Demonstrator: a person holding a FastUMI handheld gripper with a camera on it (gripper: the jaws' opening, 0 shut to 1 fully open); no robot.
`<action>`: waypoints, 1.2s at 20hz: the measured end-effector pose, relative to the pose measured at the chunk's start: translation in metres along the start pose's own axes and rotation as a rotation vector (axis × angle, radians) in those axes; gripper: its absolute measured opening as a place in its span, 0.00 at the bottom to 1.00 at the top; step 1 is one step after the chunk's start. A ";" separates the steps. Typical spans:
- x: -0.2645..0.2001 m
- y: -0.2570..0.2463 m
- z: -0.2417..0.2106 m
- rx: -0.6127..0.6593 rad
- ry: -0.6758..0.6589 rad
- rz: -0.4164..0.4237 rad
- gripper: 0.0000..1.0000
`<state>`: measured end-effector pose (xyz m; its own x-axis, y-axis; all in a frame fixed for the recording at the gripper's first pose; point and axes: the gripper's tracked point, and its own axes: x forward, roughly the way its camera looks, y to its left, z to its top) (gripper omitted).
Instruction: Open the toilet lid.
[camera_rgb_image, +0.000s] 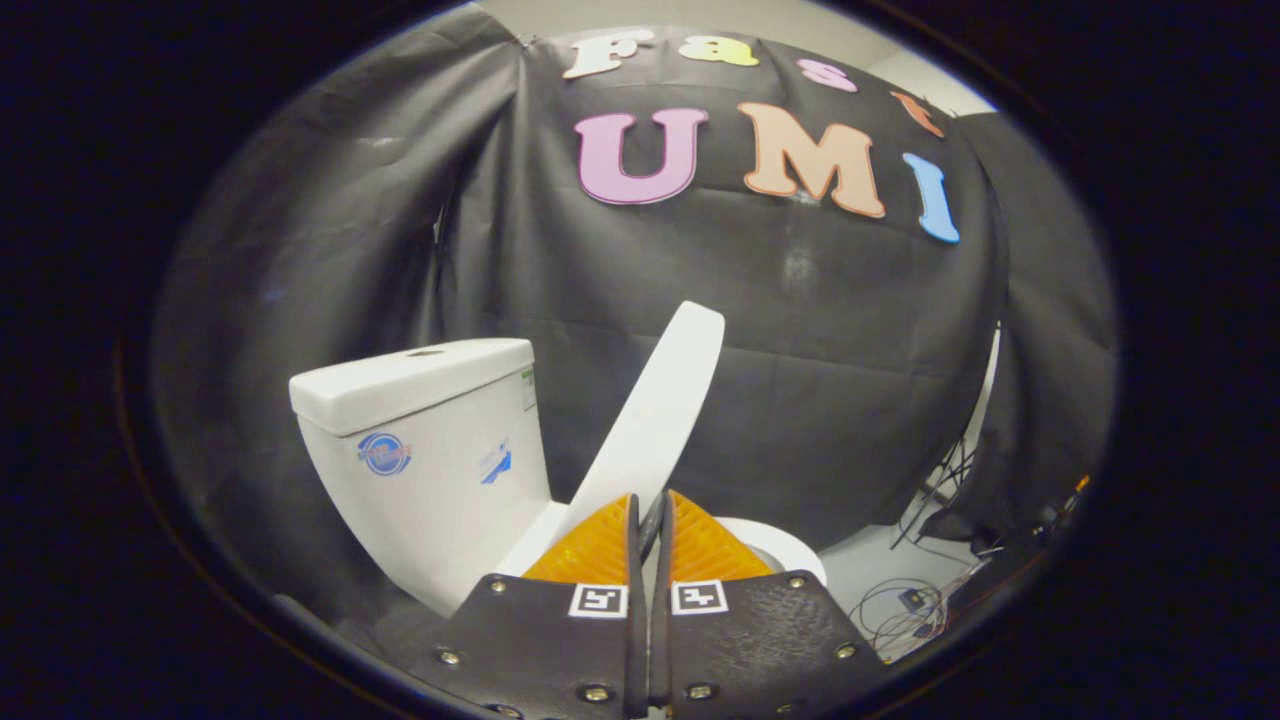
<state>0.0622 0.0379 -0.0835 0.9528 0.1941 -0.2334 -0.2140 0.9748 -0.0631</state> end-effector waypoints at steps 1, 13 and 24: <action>0.000 0.001 0.002 -0.003 -0.010 0.004 0.02; 0.002 0.058 0.024 -0.093 -0.085 0.090 0.02; 0.003 0.108 0.029 -0.139 -0.114 0.164 0.02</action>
<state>0.0486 0.1472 -0.0630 0.9193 0.3676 -0.1406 -0.3881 0.9061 -0.1683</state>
